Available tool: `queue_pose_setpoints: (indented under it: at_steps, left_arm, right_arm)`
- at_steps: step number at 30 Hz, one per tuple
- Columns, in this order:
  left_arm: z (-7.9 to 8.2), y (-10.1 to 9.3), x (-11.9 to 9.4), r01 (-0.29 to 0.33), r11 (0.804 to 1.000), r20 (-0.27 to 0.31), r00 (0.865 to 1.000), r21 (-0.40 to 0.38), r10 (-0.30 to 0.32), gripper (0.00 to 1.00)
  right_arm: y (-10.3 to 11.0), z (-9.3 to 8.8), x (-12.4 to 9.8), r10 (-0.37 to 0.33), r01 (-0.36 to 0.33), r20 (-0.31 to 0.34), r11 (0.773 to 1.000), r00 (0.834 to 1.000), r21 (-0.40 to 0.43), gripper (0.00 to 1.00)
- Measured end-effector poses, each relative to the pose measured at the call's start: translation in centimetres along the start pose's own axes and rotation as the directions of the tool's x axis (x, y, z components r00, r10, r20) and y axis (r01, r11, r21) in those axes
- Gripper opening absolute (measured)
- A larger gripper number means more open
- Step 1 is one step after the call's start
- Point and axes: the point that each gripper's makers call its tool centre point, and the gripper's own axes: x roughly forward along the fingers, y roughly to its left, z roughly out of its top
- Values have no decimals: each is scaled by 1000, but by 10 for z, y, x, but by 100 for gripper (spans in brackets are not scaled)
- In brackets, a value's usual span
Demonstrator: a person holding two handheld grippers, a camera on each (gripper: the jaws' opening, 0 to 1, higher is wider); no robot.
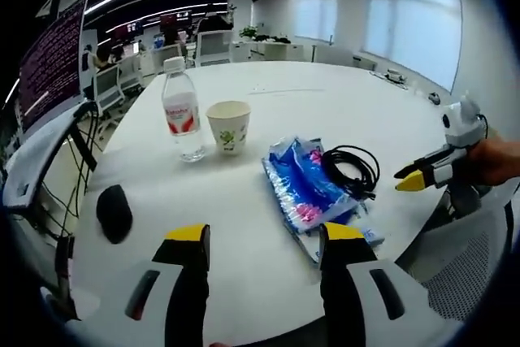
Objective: Arrange the tabletop items into an orderly group along one side of the table until the central work area is clear of visible clutter.
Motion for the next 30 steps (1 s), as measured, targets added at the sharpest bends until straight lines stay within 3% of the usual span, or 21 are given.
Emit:
queue_pose_setpoints:
  at_steps: [5,16,21,30]
  left_arm:
    - [4,0,-6,-8,1000,13,1000,-16,8,54]
    - [-2,2,-13,-36,995,8,999,-92,37,53]
    - [4,3,-14,-35,995,21,999,-98,37,53]
    - [8,1,-13,-31,995,35,999,-96,34,53]
  right_arm:
    - [-11,17,4,-29,21,54,991,998,136,30]
    - [-25,49,32,-88,79,59,987,994,138,31]
    - [-25,60,48,-96,91,47,991,994,100,31]
    - [-24,55,73,-114,113,-57,993,992,-27,25]
